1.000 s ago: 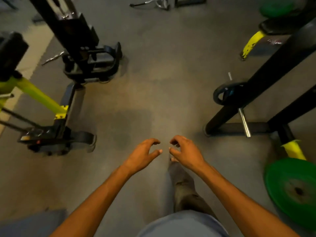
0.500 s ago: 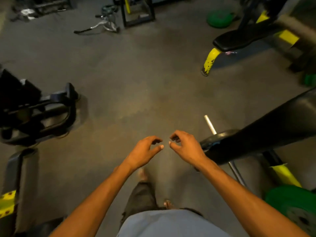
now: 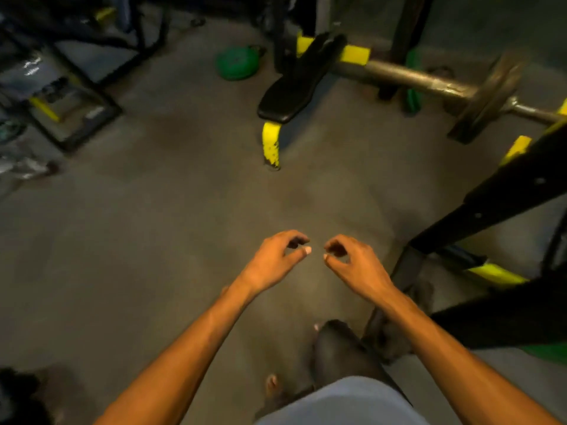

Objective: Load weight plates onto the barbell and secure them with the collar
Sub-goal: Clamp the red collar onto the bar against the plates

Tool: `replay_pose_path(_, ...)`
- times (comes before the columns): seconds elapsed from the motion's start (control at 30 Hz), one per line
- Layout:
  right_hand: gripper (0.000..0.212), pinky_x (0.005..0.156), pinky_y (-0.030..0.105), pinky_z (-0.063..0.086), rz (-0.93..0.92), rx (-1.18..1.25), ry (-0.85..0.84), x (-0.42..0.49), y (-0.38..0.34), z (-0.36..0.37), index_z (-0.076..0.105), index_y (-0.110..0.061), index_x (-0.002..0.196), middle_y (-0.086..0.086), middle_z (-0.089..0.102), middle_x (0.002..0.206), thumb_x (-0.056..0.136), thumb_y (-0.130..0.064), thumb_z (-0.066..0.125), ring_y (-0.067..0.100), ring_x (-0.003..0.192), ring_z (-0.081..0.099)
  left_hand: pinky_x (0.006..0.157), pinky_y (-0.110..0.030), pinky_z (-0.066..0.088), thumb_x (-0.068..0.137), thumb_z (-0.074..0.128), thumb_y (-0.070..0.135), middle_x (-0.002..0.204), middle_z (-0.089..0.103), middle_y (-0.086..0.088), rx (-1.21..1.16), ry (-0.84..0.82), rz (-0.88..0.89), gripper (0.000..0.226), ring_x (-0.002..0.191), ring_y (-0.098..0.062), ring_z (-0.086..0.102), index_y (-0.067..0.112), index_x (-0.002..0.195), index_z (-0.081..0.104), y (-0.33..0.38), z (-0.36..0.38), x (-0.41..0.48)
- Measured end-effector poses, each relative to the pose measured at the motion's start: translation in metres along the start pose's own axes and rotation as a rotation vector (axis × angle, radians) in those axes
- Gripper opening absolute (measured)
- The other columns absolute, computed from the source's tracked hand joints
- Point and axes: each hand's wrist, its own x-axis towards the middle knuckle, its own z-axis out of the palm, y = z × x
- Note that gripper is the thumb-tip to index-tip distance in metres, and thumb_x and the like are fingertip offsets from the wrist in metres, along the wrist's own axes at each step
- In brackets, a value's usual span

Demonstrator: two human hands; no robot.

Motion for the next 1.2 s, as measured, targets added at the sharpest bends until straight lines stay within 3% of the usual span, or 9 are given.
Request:
replay_pose_path(0.17, 0.02, 0.089, 0.04, 0.057, 0.056, 0.046, 0.176, 0.115, 0.011, -0.035, 0.07, -0.023, 0.106, -0.006, 0.071, 0.107, 0.09, -0.033, 0.069, 0.01, 0.098, 0.068, 0.092, -0.02, 0.049, 0.095, 0.069, 0.028, 0.118, 0.073, 0.002, 0.065, -0.122, 0.198, 0.026, 0.11, -0.01, 0.066, 0.017, 0.119, 0.07, 0.019, -0.032, 0.15)
replay_pose_path(0.3, 0.019, 0.087, 0.043, 0.057, 0.097, 0.073, 0.334, 0.198, 0.015, -0.083, 0.07, -0.021, 0.103, -0.004, 0.073, 0.103, 0.087, -0.031, 0.069, 0.014, 0.095, 0.07, 0.095, -0.029, 0.053, 0.093, 0.069, 0.028, 0.114, 0.074, 0.002, 0.064, -0.156, 0.291, 0.026, 0.104, -0.009, 0.069, 0.015, 0.116, 0.072, 0.047, -0.053, 0.261)
replay_pose_path(0.5, 0.021, 0.085, 0.038, 0.057, 0.172, 0.021, 0.475, 0.28, 0.012, -0.17, 0.068, -0.025, 0.108, -0.008, 0.071, 0.106, 0.09, -0.035, 0.067, 0.009, 0.098, 0.068, 0.095, -0.03, 0.054, 0.095, 0.068, 0.026, 0.115, 0.072, 0.005, 0.003, -0.253, 0.476, 0.023, 0.108, -0.006, 0.067, 0.019, 0.116, 0.071, 0.116, -0.08, 0.397)
replay_pose_path(0.73, 0.023, 0.086, 0.04, 0.057, 0.361, 0.011, 0.781, 0.339, 0.03, -0.246, 0.069, -0.024, 0.108, -0.007, 0.072, 0.105, 0.088, -0.036, 0.067, 0.01, 0.097, 0.068, 0.092, -0.022, 0.052, 0.095, 0.067, 0.027, 0.115, 0.073, 0.005, -0.001, -0.506, 0.788, 0.024, 0.108, -0.004, 0.066, 0.018, 0.118, 0.071, 0.208, -0.061, 0.54)
replay_pose_path(0.87, 0.034, 0.084, 0.041, 0.057, 0.508, -0.003, 0.976, 0.354, 0.028, -0.283, 0.068, -0.027, 0.107, -0.008, 0.071, 0.102, 0.083, -0.048, 0.058, 0.01, 0.093, 0.069, 0.091, -0.019, 0.049, 0.095, 0.067, 0.023, 0.114, 0.072, 0.003, 0.021, -0.644, 0.957, 0.022, 0.106, -0.006, 0.066, 0.017, 0.116, 0.071, 0.26, -0.044, 0.595)
replay_pose_path(1.03, 0.025, 0.082, 0.038, 0.056, 0.701, -0.031, 1.243, 0.343, 0.023, -0.315, 0.07, -0.027, 0.105, -0.008, 0.073, 0.098, 0.084, -0.04, 0.064, 0.008, 0.087, 0.066, 0.09, -0.017, 0.049, 0.094, 0.068, 0.025, 0.111, 0.073, 0.006, 0.045, -0.824, 1.161, 0.022, 0.103, -0.002, 0.066, 0.021, 0.115, 0.072, 0.322, -0.011, 0.632)
replay_pose_path(1.2, 0.032, 0.083, 0.043, 0.058, 0.837, -0.076, 1.446, 0.317, 0.031, -0.358, 0.07, -0.027, 0.103, -0.009, 0.075, 0.098, 0.08, -0.046, 0.06, 0.01, 0.086, 0.07, 0.093, -0.014, 0.047, 0.092, 0.069, 0.024, 0.114, 0.073, 0.002, 0.051, -0.945, 1.366, 0.024, 0.107, -0.008, 0.065, 0.016, 0.115, 0.072, 0.393, 0.034, 0.633)
